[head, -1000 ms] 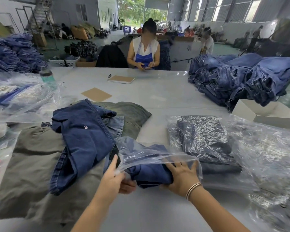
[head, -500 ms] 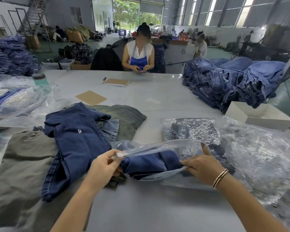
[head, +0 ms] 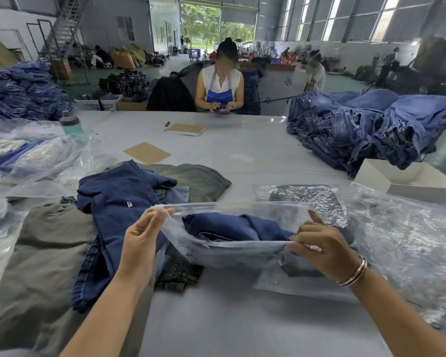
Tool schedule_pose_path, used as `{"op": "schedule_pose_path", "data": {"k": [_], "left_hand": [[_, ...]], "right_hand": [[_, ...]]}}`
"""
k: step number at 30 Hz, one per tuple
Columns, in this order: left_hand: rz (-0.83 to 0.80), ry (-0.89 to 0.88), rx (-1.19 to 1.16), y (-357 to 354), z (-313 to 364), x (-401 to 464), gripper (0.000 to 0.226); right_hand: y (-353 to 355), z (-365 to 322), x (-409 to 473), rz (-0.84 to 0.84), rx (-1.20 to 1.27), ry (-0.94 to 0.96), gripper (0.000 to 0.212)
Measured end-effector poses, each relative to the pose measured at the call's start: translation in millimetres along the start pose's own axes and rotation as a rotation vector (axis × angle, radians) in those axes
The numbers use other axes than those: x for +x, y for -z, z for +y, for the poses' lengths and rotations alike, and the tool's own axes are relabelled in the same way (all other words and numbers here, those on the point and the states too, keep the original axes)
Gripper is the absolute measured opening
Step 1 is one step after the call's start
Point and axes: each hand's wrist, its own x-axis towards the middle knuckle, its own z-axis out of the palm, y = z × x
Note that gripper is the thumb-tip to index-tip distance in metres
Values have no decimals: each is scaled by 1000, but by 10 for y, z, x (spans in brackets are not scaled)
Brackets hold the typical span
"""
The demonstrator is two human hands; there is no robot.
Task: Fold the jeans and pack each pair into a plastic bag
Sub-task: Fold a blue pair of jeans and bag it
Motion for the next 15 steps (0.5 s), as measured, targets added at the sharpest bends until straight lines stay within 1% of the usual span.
{"op": "schedule_pose_path", "data": {"k": [2, 3, 4, 5, 6, 7, 8, 12, 15], "left_hand": [[34, 15, -46, 39, -1, 35, 28], [30, 14, -64, 42, -6, 37, 30], [9, 16, -84, 21, -12, 28, 27], [-18, 20, -104, -13, -19, 13, 21], [-32, 23, -116, -51, -20, -1, 16], [-28, 31, -121, -86, -15, -6, 15], [-11, 39, -125, -108, -6, -6, 16], [37, 29, -182, -124, 37, 21, 22], [29, 47, -255, -181, 42, 3, 24]], "right_hand": [[20, 36, 11, 17, 42, -22, 53], [38, 52, 23, 11, 7, -25, 56], [54, 83, 38, 29, -29, -29, 56], [73, 104, 59, 59, -52, -55, 49], [77, 131, 76, 95, -64, -83, 37], [70, 151, 84, 123, -73, -101, 26], [53, 160, 82, 134, -77, -114, 19], [67, 175, 33, 32, -46, -150, 20], [156, 214, 61, 50, -104, -149, 22]]}}
